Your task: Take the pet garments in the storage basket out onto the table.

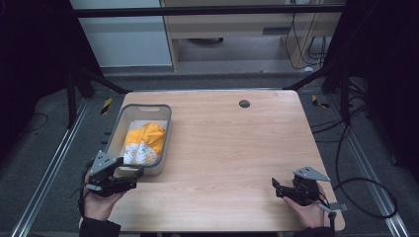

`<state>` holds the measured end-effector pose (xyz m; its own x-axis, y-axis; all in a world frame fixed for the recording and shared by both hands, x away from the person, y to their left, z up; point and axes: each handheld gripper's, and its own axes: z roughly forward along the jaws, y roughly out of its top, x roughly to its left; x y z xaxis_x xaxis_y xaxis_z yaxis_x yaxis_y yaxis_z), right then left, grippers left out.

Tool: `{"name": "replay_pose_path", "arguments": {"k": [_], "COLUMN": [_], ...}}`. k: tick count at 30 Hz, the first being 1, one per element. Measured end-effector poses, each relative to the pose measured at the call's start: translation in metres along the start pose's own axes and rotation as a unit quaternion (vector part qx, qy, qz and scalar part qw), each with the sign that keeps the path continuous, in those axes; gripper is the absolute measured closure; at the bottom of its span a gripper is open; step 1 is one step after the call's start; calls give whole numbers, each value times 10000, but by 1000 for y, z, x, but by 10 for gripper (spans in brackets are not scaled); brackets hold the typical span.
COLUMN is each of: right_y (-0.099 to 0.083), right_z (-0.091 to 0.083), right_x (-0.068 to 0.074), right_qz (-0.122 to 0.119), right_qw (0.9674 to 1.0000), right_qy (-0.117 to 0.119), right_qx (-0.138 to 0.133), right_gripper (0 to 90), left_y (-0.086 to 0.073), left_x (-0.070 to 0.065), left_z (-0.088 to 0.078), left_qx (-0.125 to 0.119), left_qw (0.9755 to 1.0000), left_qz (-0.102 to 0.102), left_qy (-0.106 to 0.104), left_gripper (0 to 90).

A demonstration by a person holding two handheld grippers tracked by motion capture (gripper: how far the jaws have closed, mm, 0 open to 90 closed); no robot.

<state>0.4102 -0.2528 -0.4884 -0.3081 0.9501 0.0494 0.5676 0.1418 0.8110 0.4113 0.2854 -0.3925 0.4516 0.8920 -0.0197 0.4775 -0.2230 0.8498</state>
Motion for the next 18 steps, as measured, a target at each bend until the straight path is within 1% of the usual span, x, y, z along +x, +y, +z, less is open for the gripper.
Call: {"name": "replay_pose_path", "arguments": {"k": [5, 6, 8, 12, 13, 16, 18], "right_y": [0, 0, 0, 0, 1, 1, 1], "right_z": [0, 0, 0, 0, -1, 0, 1], "right_x": [0, 1, 1, 2, 2, 3, 3], "right_qz": [-27, -26, -25, -56, -27, -28, -100], "right_qw": [10000, 10000, 10000, 10000, 10000, 10000, 9999], "right_qy": [13, 9, 25, 31, 53, 54, 53], "right_qx": [-11, -8, -10, -12, 3, 7, 25], "right_gripper": [118, 118, 118, 119, 119, 119, 119], "left_y": [11, 13, 15, 19, 19, 18, 16], "left_x": [-3, -2, -1, 1, 4, 6, 10], "left_z": [8, 10, 13, 15, 15, 16, 17], "left_qx": [-43, -13, 24, -12, -30, 7, 30], "left_qw": [10000, 10000, 10000, 10000, 10000, 9999, 9999], "left_qz": [69, 91, 58, 75, 27, 34, -15], "left_qy": [0, -2, 1, 48, 86, 103, 121], "left_gripper": [176, 177, 177, 177, 180, 184, 184]}}
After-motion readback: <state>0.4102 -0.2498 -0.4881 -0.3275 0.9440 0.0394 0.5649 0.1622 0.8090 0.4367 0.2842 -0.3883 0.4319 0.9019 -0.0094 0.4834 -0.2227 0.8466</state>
